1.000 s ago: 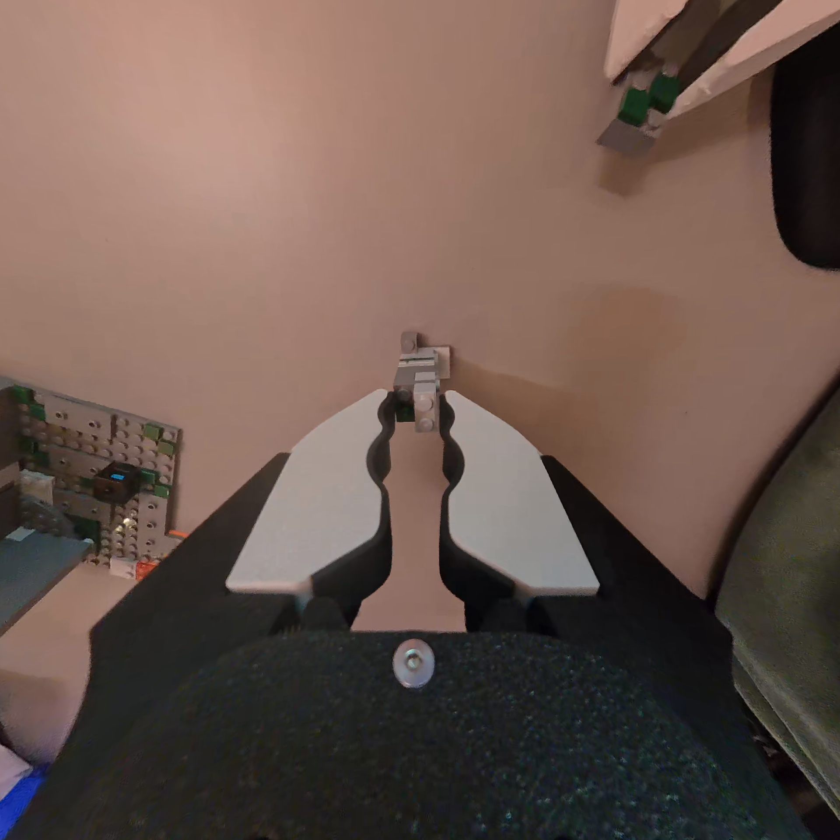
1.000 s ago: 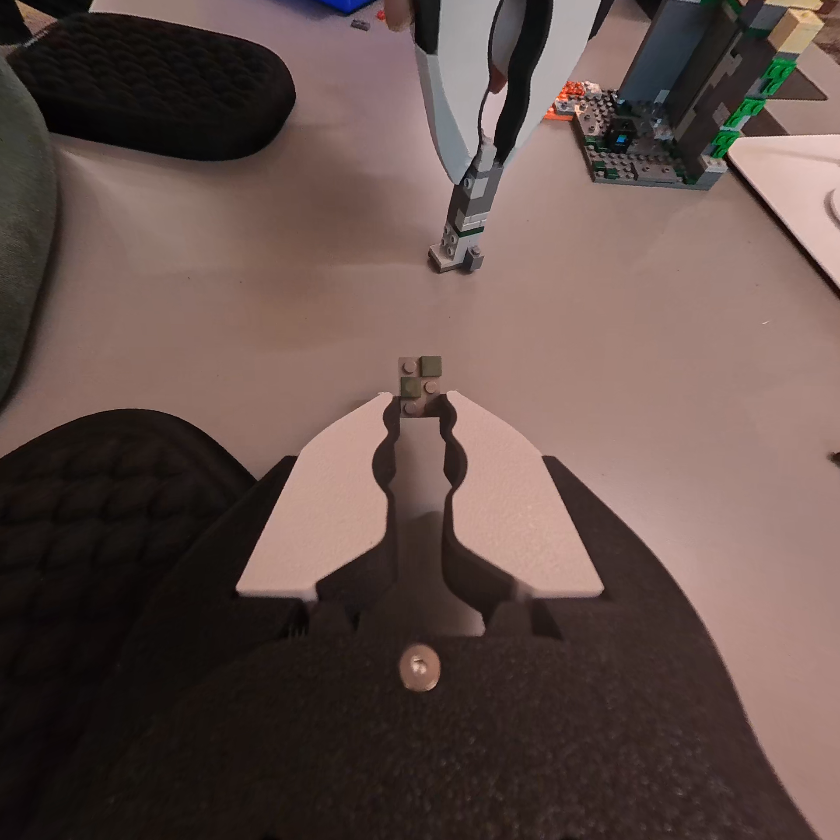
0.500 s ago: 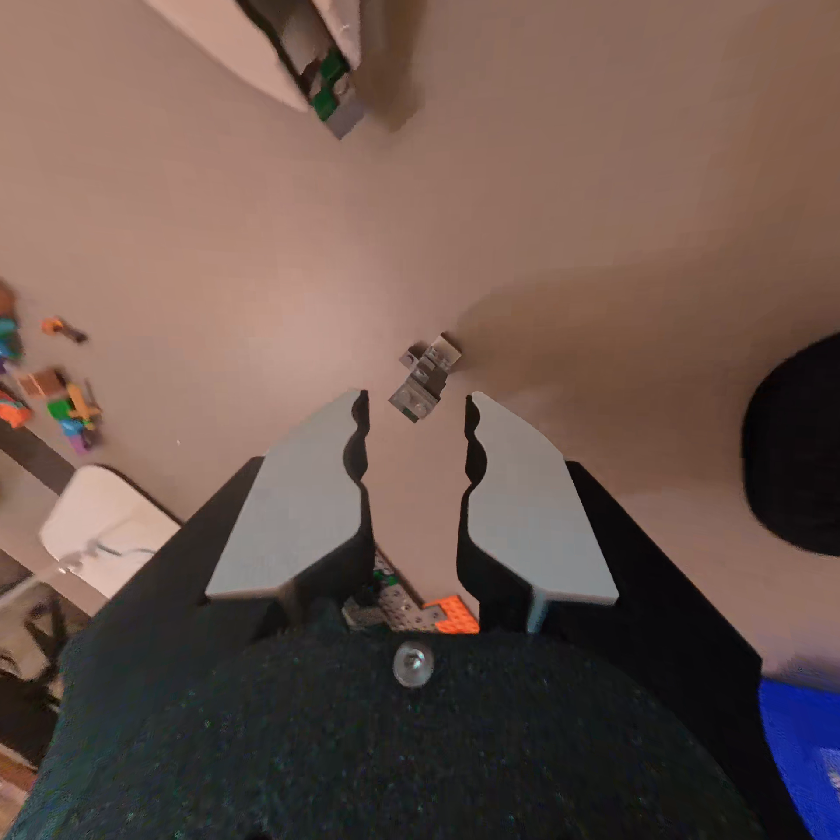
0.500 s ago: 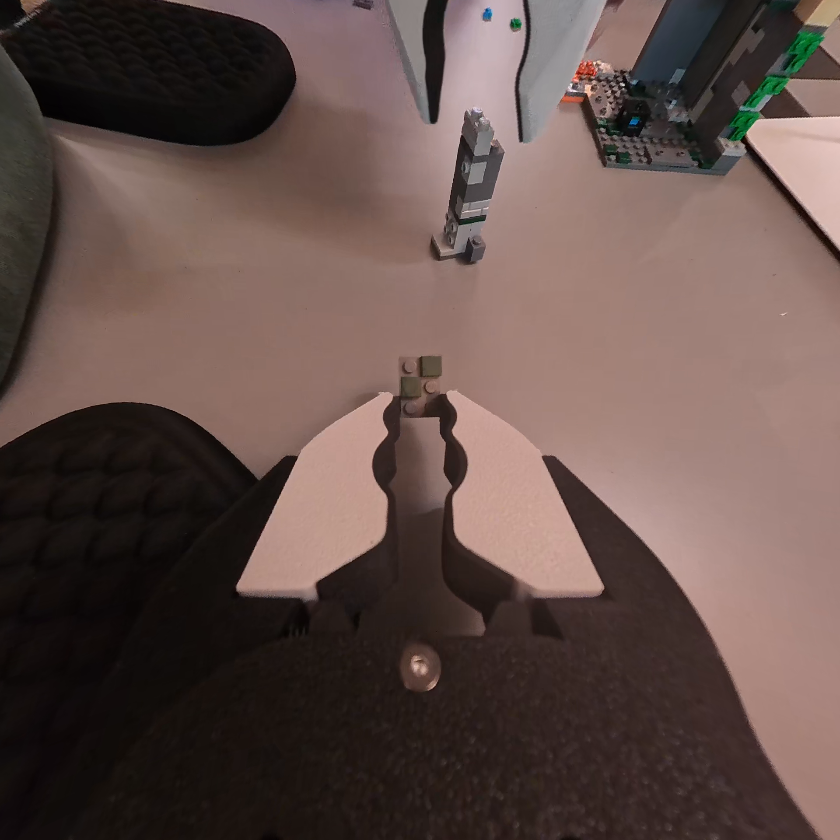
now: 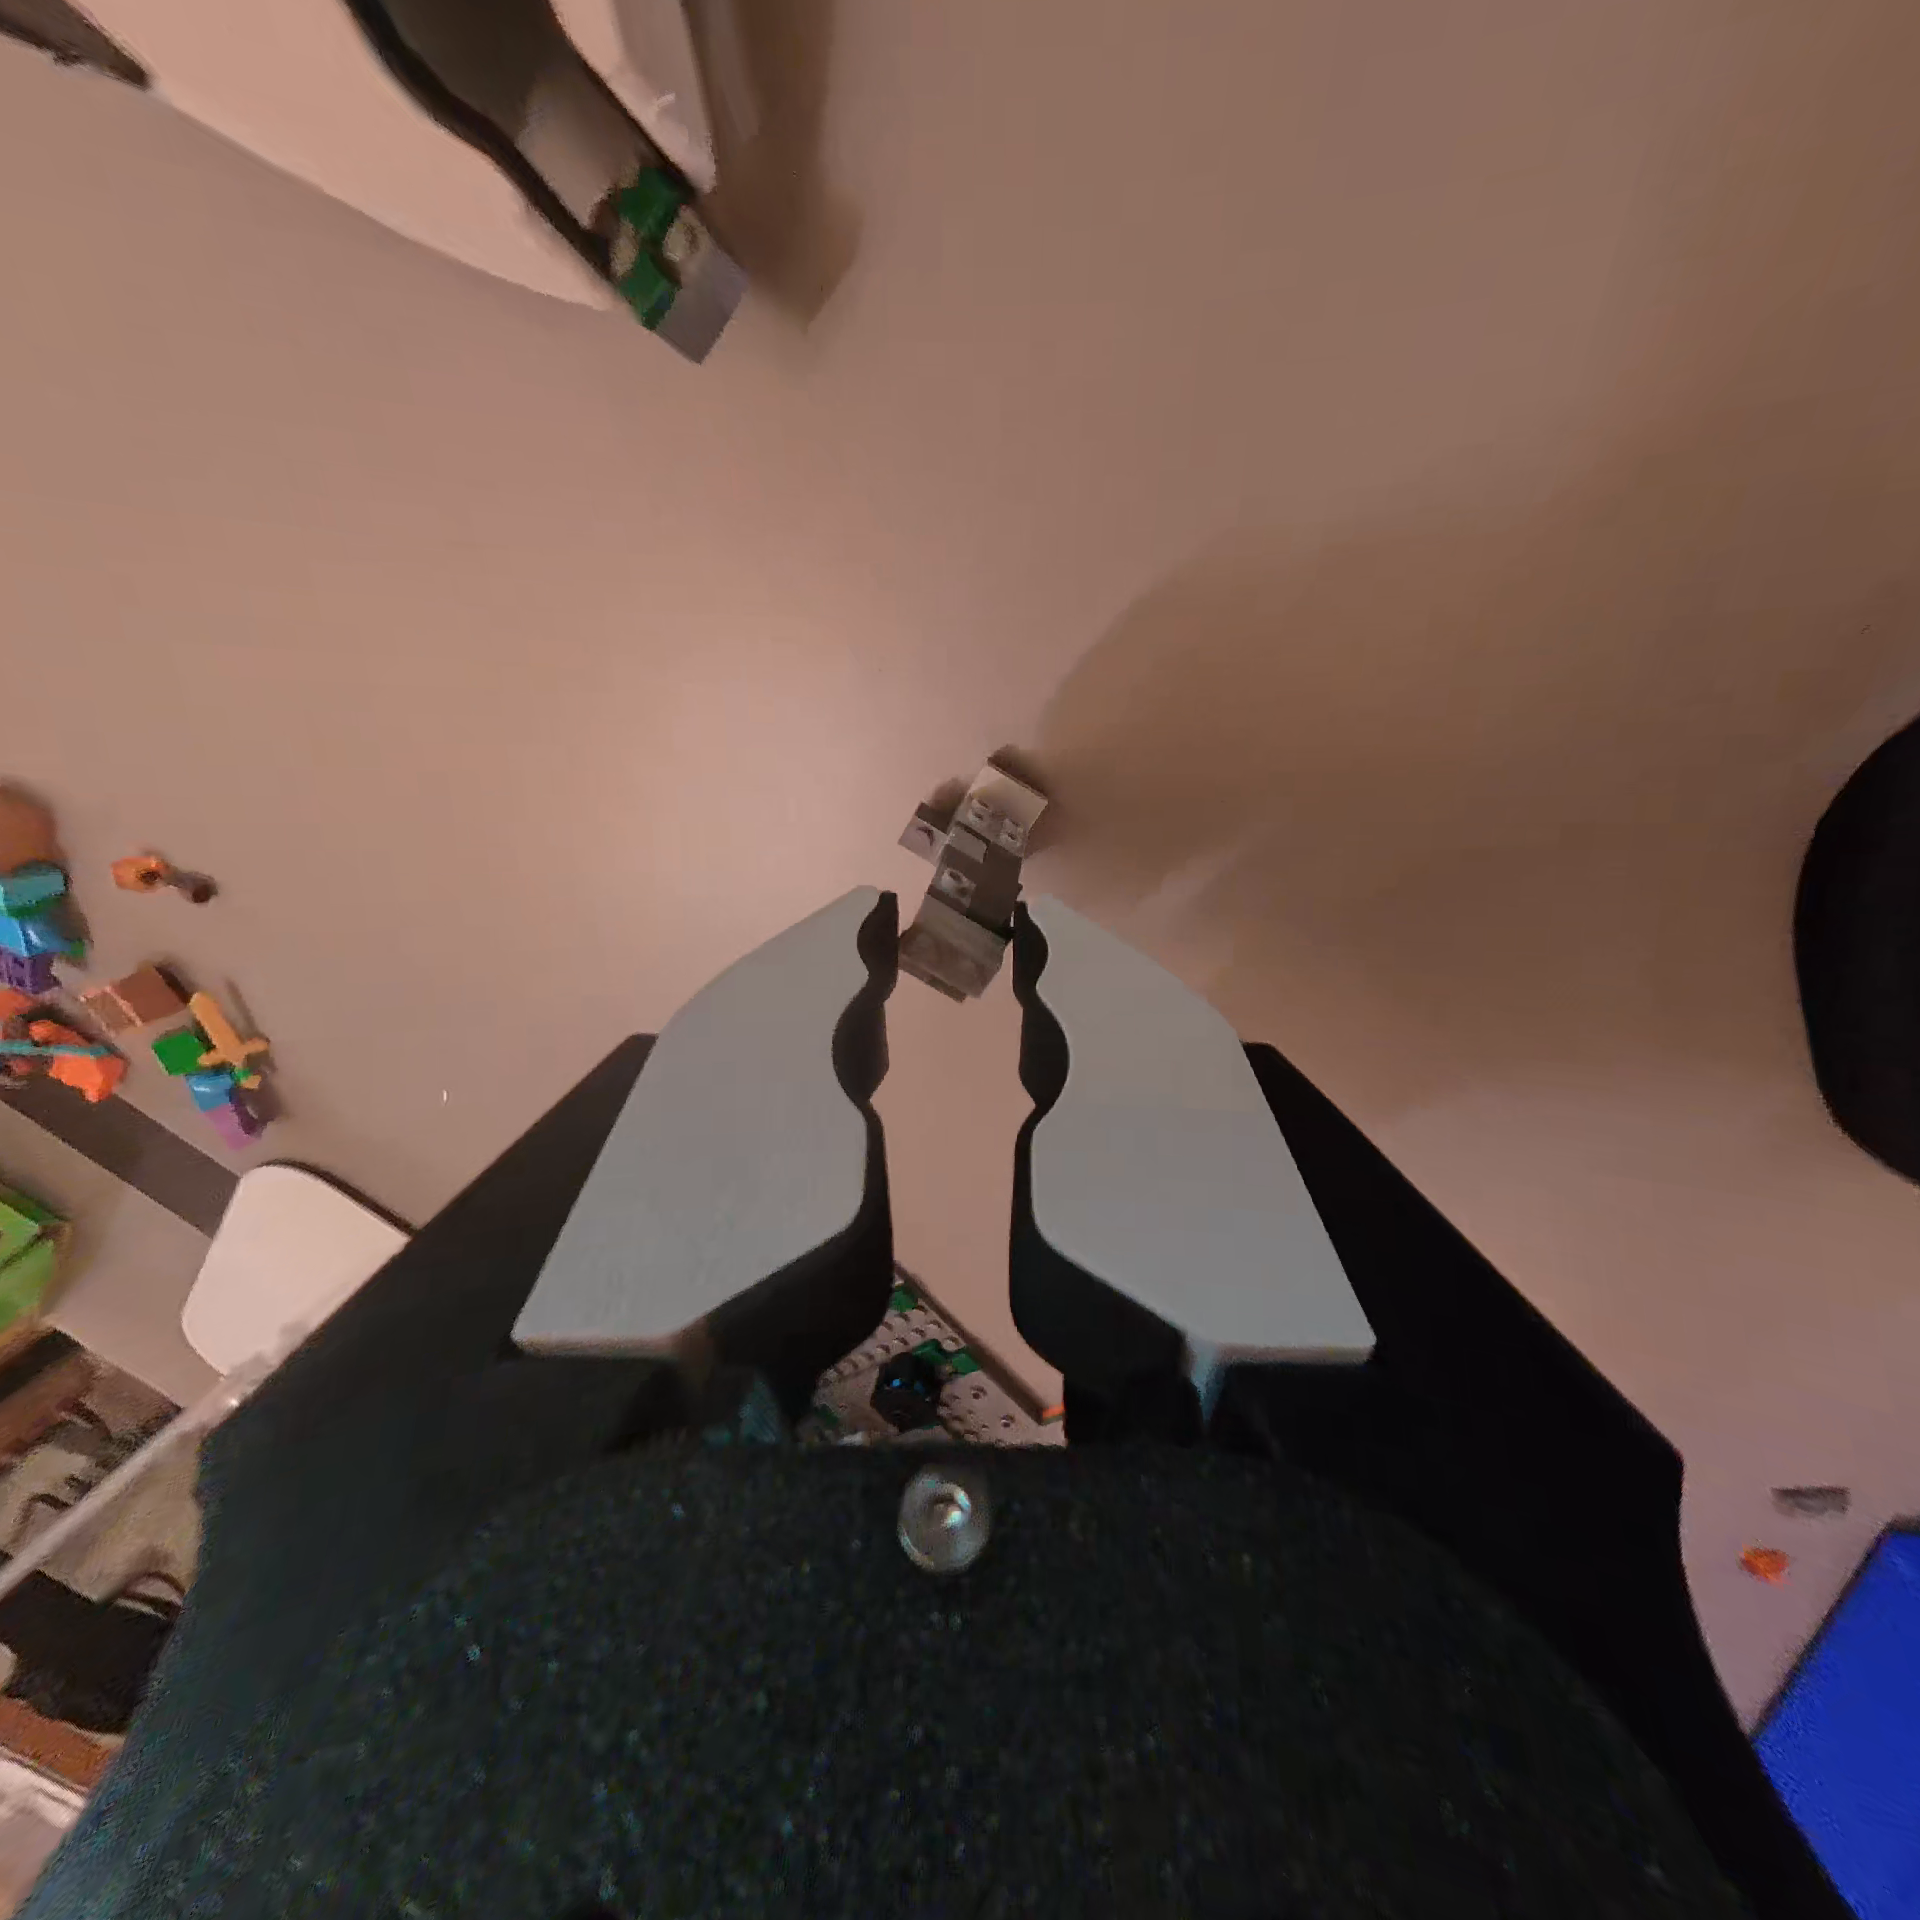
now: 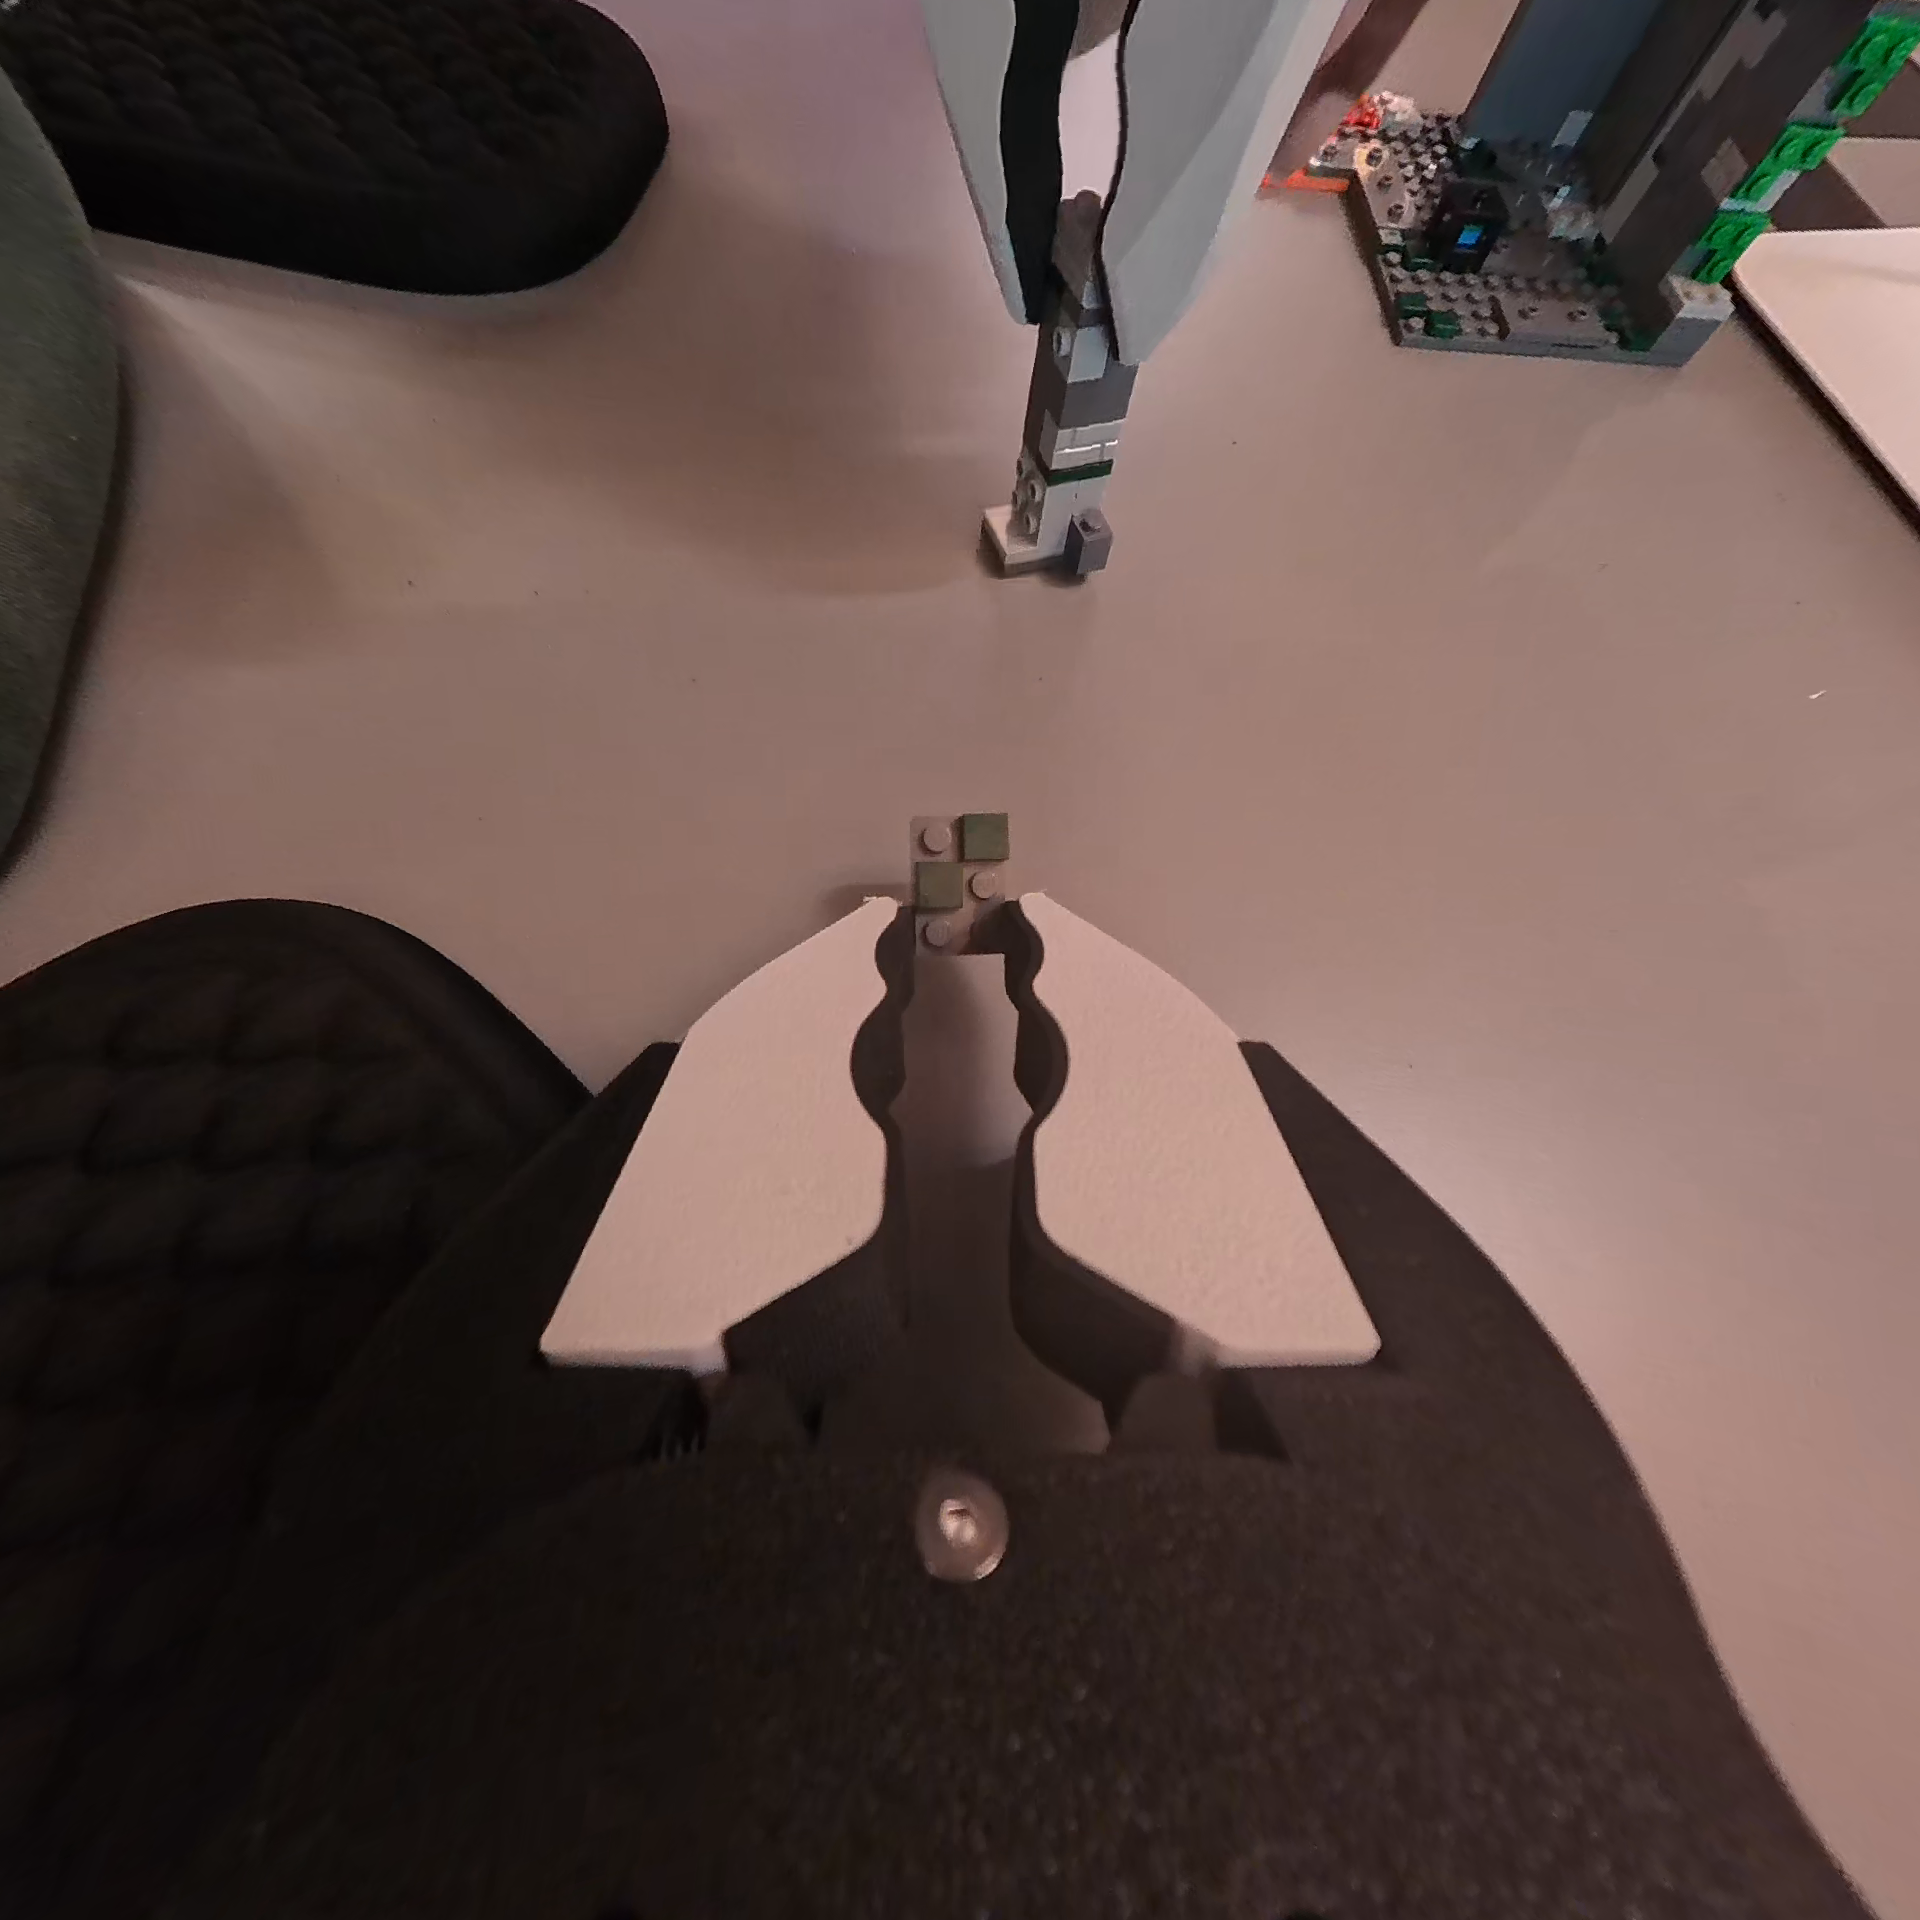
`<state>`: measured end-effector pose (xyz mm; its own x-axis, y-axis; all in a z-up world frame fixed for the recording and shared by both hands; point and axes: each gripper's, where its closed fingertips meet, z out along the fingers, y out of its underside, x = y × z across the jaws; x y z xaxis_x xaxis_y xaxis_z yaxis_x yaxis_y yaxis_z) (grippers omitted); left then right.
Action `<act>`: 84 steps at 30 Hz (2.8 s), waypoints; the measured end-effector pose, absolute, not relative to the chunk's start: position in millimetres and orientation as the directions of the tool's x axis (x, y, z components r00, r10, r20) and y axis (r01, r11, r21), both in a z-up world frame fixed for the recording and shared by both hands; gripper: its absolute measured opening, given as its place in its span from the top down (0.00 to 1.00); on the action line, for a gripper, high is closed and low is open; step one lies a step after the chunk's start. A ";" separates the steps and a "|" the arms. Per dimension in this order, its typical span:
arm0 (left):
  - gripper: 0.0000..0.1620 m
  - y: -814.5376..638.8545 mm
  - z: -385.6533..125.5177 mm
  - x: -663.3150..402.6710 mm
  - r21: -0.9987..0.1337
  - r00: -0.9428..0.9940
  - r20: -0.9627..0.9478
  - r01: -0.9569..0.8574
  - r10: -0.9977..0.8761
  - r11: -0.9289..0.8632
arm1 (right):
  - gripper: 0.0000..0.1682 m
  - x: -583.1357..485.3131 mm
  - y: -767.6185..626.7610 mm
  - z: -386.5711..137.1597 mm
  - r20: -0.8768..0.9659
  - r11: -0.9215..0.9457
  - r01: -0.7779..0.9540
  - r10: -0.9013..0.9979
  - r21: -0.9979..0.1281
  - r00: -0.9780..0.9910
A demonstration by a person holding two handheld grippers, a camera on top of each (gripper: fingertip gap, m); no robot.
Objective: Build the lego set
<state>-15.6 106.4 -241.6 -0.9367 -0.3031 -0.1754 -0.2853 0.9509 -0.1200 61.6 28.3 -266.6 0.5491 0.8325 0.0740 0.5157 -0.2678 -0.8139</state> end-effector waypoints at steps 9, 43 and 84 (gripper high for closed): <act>0.88 103.4 -241.3 -8.7 -0.071 -0.676 -0.013 -0.734 -0.737 0.675 | 0.90 60.5 28.1 -266.0 0.078 -0.264 0.517 0.833 -0.814 0.548; 0.79 46.3 -209.8 -8.7 -0.741 -0.355 -0.161 -0.573 -0.921 0.350 | 0.90 15.2 32.9 -207.4 0.172 -0.109 0.436 0.813 -0.893 0.557; 0.90 49.8 -171.8 -44.0 -0.990 -0.663 0.041 -0.126 -0.747 0.057 | 0.85 -39.8 46.0 -190.2 0.102 -0.208 0.530 0.862 -0.822 0.497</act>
<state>-44.0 49.8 -171.8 -0.6634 -0.7472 0.0411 -0.1259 0.0574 -0.9904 -39.8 46.0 -190.2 0.4966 0.8620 0.1022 0.5301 -0.2079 -0.8221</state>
